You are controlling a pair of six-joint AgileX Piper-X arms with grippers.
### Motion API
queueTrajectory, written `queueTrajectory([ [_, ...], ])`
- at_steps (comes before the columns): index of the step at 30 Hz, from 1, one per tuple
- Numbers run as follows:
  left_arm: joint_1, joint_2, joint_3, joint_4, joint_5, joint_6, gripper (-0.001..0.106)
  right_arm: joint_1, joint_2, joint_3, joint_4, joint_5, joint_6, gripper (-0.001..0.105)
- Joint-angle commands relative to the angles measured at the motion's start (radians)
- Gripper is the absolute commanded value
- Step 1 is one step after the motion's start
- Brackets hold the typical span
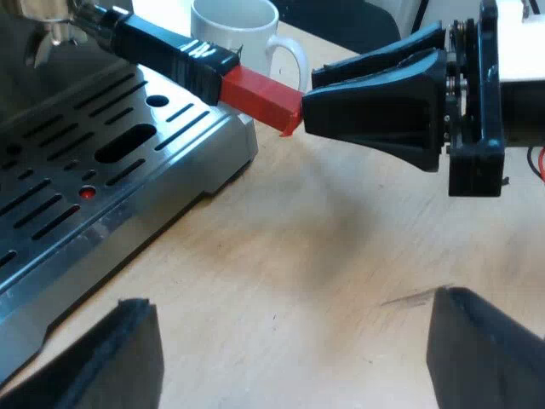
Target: Grind coffee beans and then tamp
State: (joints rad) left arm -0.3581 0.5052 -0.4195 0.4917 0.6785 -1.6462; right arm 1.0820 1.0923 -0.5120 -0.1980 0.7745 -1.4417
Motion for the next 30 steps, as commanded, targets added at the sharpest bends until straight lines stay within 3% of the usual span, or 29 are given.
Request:
queueTrajectory([
  [1, -0.003, -0.003, -0.002, 0.006, 0.014, -0.009, 0.066, -0.005, -0.002, -0.001, -0.013, 0.032, -0.006, 0.031],
  [12, -0.003, -0.003, -0.002, 0.004, 0.014, -0.002, 0.066, 0.112, -0.006, -0.001, 0.149, 0.042, 0.0, 0.031],
  [19, -0.003, -0.003, -0.002, 0.004, 0.014, -0.002, 0.066, 0.227, -0.031, -0.001, 0.18, 0.129, 0.009, 0.032],
  [24, -0.003, -0.003, -0.002, 0.004, 0.014, -0.002, 0.066, 0.28, -0.104, -0.012, 0.242, 0.17, 0.003, 0.06],
  [30, -0.003, -0.003, -0.002, 0.004, 0.014, -0.002, 0.066, 0.286, -0.168, -0.105, 0.451, 0.127, 0.009, 0.064],
])
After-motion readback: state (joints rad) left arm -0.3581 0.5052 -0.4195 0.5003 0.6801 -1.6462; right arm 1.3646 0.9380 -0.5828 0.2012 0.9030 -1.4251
